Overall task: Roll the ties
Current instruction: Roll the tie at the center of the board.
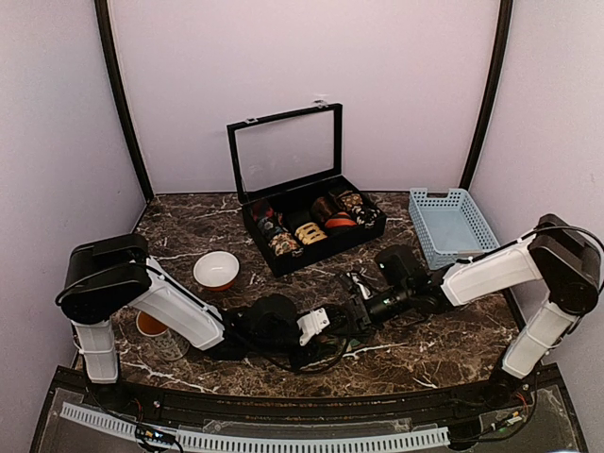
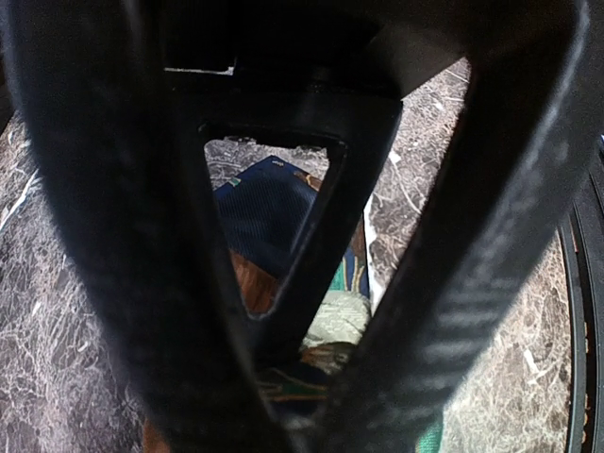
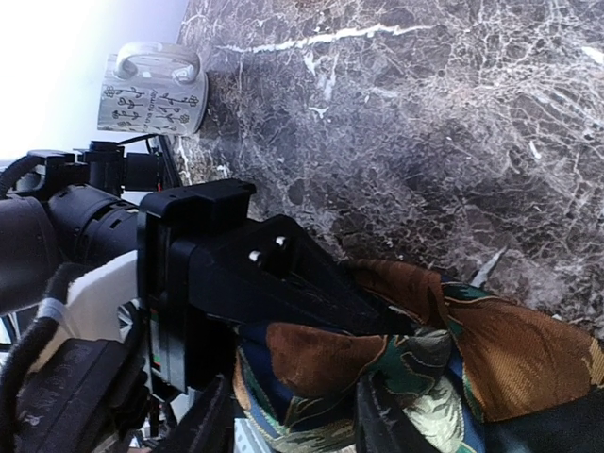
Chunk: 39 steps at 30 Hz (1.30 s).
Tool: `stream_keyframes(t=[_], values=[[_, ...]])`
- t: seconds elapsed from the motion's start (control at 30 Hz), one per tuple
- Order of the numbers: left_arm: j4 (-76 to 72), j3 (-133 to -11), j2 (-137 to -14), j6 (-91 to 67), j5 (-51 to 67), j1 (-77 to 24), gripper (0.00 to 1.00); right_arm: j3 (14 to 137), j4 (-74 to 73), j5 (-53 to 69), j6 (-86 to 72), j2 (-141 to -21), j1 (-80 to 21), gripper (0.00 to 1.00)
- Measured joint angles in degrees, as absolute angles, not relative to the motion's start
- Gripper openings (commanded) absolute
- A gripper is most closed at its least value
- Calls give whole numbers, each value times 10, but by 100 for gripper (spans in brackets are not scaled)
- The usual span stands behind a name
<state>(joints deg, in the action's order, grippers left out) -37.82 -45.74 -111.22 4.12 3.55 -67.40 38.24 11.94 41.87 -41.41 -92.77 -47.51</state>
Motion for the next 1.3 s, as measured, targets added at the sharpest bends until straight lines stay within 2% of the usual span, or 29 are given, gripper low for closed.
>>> stream_keyframes(t=[0.07,0.13,0.27,0.43,0.53,0.67,0.7,0.83,0.9,1.13,1.3], values=[[-378,-457,-1112,41,36,-674,32,382,119,415,-410,-931,-476,29],[-378,-457,-1112,41,36,-674,32,382,117,408,-407,-935,-476,27],[-376,-457,-1113,41,36,-674,32,387,112,408,-394,-941,-476,42],[-376,-458,-1113,44,36,-674,32,388,94,400,-381,-941,-478,44],[-376,-458,-1113,44,36,-674,32,388,92,397,-380,-941,-479,32],[-373,-458,-1113,45,36,-674,33,387,106,400,-390,-945,-480,3],[-373,-458,-1113,45,36,-674,34,387,110,401,-388,-946,-479,0],[-371,-458,-1113,45,34,-674,49,383,121,402,-391,-948,-476,0],[-369,-458,-1113,45,33,-674,53,377,134,408,-390,-953,-474,0],[-376,-457,-1113,43,30,-674,61,349,178,428,-384,-959,-456,0],[-431,-450,-1121,24,36,-674,63,333,191,433,-375,-959,-437,0]])
